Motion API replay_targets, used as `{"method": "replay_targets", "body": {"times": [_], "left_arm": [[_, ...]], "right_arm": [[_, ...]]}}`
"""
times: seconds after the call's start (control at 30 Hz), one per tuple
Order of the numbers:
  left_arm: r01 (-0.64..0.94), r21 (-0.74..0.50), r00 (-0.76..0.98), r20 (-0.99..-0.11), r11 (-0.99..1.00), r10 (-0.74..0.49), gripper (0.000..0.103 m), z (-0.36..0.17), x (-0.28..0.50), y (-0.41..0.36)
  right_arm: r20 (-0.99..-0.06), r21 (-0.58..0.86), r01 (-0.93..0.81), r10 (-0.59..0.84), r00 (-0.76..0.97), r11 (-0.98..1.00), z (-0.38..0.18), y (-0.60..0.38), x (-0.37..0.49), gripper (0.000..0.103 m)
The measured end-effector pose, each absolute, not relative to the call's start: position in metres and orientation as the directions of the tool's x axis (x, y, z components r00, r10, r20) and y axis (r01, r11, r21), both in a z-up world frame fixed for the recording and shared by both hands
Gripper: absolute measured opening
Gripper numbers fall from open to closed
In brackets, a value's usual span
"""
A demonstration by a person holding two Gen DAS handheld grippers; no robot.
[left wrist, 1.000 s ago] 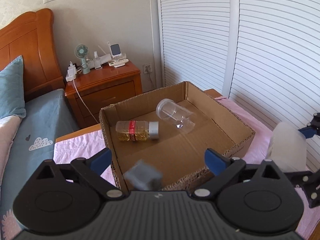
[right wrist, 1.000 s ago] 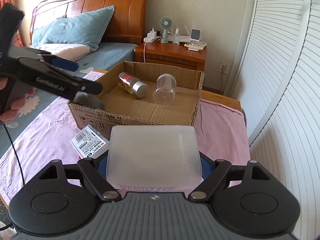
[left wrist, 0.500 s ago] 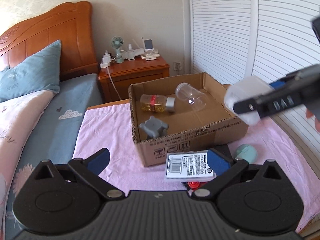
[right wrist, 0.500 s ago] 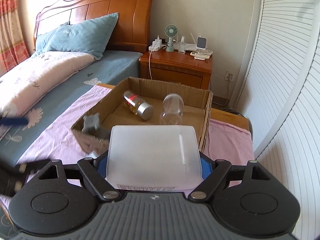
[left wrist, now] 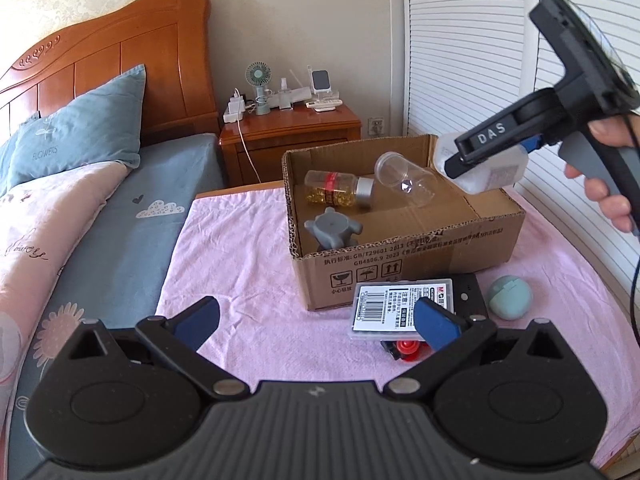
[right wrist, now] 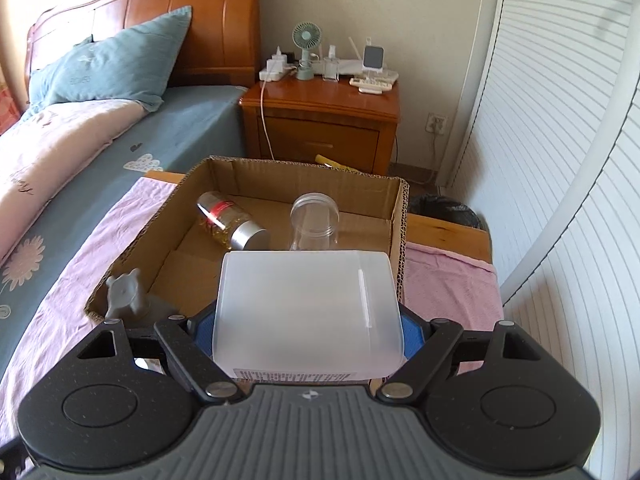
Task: Organize rigid objects
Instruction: 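Drop the grey toy cat into the box while the right tool releases the container inside, then close the left tool on the white M&G card package while the right tool approaches the teal case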
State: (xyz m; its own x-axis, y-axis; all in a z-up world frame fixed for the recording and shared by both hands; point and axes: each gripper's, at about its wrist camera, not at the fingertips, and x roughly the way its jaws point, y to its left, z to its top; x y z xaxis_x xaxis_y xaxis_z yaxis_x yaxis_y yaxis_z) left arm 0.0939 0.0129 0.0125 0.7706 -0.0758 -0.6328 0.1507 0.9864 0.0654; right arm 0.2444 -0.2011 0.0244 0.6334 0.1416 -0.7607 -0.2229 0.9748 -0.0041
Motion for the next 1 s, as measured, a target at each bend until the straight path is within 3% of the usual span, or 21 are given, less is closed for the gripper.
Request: {"method": "replay_targets", "body": {"times": [0.1, 0.2, 1.0], "left_arm": [[0.158, 0.058, 0.765, -0.638, 0.986, -0.085, 0.102, 0.011, 0.095, 0.014], [0.165, 0.056, 0.759, -0.645, 0.985, -0.091, 0.102, 0.008, 0.096, 0.014], [0.203, 0.088, 0.783, -0.613, 0.975, -0.108, 0.102, 0.028, 0.073, 0.005]], "right_arm": [[-0.763, -0.015, -0.209, 0.123, 0.635, 0.978, 0.021, -0.197, 0.253, 0.088], [-0.749, -0.035, -0.207, 0.112, 0.653, 0.978, 0.021, -0.194, 0.255, 0.103], [-0.767, 0.004, -0.178, 0.118, 0.631, 0.984, 0.026, -0.209, 0.200, 0.103]]}}
